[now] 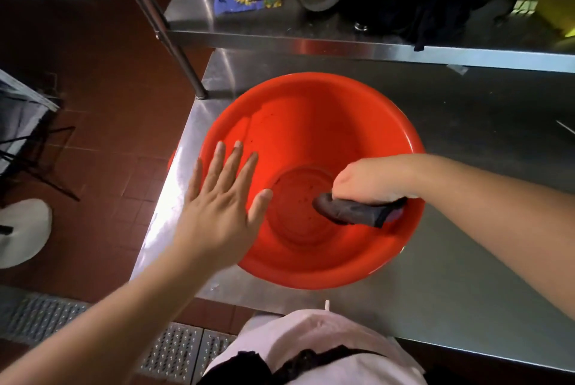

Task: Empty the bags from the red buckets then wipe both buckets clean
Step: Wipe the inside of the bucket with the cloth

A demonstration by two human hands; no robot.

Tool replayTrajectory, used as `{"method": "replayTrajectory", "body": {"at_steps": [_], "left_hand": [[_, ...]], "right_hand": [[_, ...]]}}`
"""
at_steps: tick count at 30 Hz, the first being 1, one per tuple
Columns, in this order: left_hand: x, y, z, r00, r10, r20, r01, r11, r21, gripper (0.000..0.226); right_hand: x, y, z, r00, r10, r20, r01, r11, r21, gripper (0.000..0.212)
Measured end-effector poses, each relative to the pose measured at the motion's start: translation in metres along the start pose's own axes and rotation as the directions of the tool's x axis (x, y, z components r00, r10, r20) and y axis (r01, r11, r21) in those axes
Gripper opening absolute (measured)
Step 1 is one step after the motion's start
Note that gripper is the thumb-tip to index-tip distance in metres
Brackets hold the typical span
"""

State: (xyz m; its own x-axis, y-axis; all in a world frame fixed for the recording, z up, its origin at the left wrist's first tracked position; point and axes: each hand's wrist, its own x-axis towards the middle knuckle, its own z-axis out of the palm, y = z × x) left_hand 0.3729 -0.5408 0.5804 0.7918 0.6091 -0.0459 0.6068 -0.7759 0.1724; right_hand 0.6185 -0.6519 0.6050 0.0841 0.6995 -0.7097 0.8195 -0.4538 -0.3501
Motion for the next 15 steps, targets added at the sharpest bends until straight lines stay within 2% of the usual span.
{"method": "replayTrajectory", "body": {"at_steps": [2, 4, 7, 12, 15], "left_hand": [[0.015, -0.014, -0.001, 0.999, 0.032, -0.020, -0.032, 0.999, 0.011, 0.074], [0.031, -0.025, -0.001, 0.998, 0.060, -0.013, -0.060, 0.998, 0.014, 0.073], [0.056, -0.037, -0.004, 0.993, 0.114, 0.014, -0.114, 0.993, 0.013, 0.074], [0.091, -0.040, -0.010, 0.957, 0.283, 0.064, -0.288, 0.952, 0.102, 0.077], [0.101, -0.034, -0.013, 0.944, 0.322, 0.071, -0.327, 0.941, 0.091, 0.070]], "right_hand": [[-0.005, -0.005, 0.014, 0.999, -0.013, 0.033, 0.013, 1.000, 0.008, 0.026], [-0.007, -0.012, 0.025, 0.999, -0.028, 0.037, 0.028, 1.000, 0.005, 0.034], [-0.006, -0.022, 0.046, 1.000, -0.025, 0.001, 0.025, 0.996, 0.091, 0.034], [-0.004, -0.047, 0.079, 0.993, -0.004, -0.117, 0.030, 0.975, 0.220, 0.031], [-0.001, -0.053, 0.085, 0.993, 0.036, -0.111, 0.004, 0.941, 0.339, 0.032]]}}
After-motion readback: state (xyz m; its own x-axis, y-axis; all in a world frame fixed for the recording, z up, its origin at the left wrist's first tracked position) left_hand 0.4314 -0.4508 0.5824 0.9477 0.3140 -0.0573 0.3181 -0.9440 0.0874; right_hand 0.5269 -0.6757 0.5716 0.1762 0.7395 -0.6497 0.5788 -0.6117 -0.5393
